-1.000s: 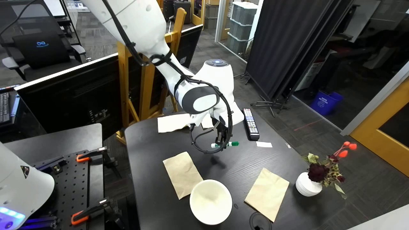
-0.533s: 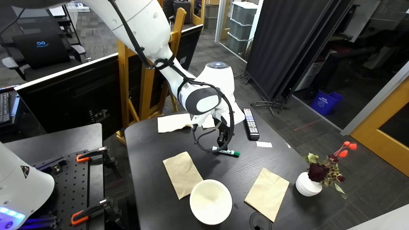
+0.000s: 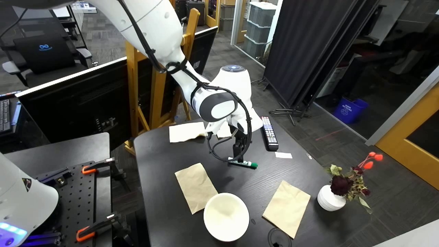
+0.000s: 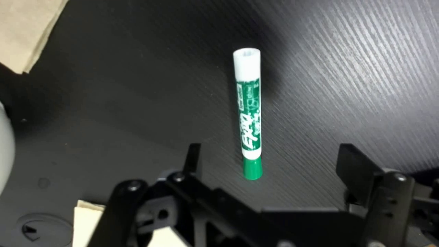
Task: Take the green marker out of the white bowl and put it on the table
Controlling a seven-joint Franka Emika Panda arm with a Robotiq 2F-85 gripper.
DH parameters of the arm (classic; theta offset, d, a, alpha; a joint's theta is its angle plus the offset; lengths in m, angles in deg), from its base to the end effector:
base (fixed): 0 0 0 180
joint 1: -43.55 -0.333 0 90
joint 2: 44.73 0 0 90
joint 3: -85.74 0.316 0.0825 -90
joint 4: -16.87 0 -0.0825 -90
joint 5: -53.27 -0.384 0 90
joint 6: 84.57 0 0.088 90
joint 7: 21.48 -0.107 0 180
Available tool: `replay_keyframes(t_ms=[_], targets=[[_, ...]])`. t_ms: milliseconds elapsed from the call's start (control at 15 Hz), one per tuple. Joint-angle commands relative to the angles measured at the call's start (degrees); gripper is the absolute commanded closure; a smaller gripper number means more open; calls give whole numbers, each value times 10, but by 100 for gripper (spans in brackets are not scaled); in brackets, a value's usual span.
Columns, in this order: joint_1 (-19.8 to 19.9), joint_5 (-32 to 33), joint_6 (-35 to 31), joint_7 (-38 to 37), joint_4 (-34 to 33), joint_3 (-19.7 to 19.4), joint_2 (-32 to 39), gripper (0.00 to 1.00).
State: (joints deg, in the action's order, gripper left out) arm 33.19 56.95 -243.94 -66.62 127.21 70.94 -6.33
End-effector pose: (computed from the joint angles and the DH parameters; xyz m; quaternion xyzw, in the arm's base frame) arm 0.6390 -0.0387 0.1671 0.9242 -0.3570 0.1259 0.0500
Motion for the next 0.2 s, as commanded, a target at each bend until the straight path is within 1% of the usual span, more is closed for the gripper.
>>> replay_keyframes(t_ms=[0, 133], targets=[[-4, -7, 0, 6, -1, -4, 1, 0], [-4, -7, 0, 6, -1, -4, 1, 0]])
